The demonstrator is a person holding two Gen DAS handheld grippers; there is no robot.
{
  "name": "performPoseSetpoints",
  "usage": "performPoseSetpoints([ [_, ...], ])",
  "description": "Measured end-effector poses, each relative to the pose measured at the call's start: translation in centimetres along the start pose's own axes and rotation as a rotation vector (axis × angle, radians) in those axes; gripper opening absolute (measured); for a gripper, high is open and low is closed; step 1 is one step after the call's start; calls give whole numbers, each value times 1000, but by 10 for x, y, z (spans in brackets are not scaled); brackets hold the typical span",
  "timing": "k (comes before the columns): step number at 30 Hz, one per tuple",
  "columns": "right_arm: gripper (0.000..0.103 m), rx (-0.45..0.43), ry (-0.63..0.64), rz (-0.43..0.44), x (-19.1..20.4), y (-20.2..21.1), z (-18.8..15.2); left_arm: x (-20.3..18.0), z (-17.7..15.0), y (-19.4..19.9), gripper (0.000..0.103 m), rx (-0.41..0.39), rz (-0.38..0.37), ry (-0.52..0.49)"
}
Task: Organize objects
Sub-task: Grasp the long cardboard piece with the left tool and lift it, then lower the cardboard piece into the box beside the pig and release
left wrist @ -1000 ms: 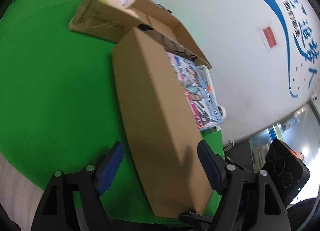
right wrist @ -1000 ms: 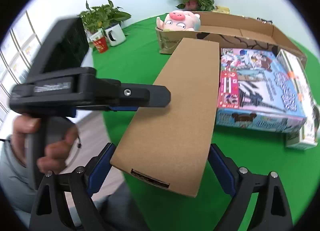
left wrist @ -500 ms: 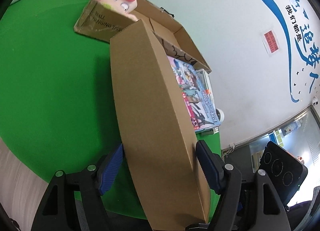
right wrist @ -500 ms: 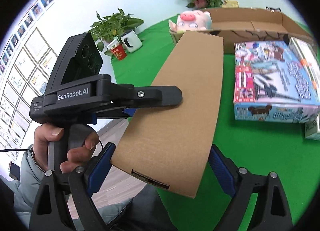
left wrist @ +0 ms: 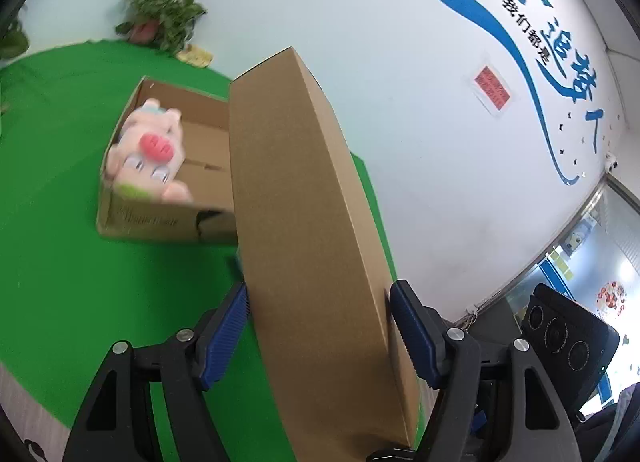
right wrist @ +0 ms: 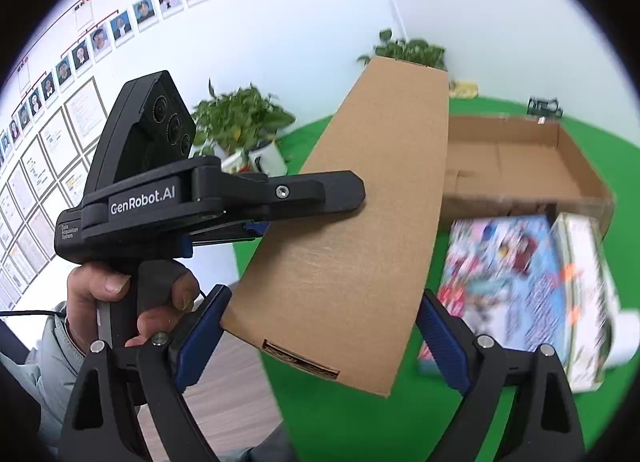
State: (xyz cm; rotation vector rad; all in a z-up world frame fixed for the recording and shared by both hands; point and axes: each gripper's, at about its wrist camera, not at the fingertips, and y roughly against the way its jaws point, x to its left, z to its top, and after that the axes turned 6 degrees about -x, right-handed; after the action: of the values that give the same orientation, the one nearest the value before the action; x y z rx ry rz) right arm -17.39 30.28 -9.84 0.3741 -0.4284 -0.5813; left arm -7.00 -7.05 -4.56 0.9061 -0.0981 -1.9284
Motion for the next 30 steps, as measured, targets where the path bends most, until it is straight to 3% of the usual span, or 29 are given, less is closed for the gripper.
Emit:
performPoseSetpoints([
  [13, 91, -46, 29, -32, -38, 3, 85, -40, 105, -41, 70, -66, -35, -51],
  [21, 91, 2, 54, -9, -63, -23, 126, -21, 157, -74, 70, -68, -14, -15],
  [30, 91, 99, 103, 9, -96, -59, 154, 5, 188, -119, 70, -64, 28, 13],
])
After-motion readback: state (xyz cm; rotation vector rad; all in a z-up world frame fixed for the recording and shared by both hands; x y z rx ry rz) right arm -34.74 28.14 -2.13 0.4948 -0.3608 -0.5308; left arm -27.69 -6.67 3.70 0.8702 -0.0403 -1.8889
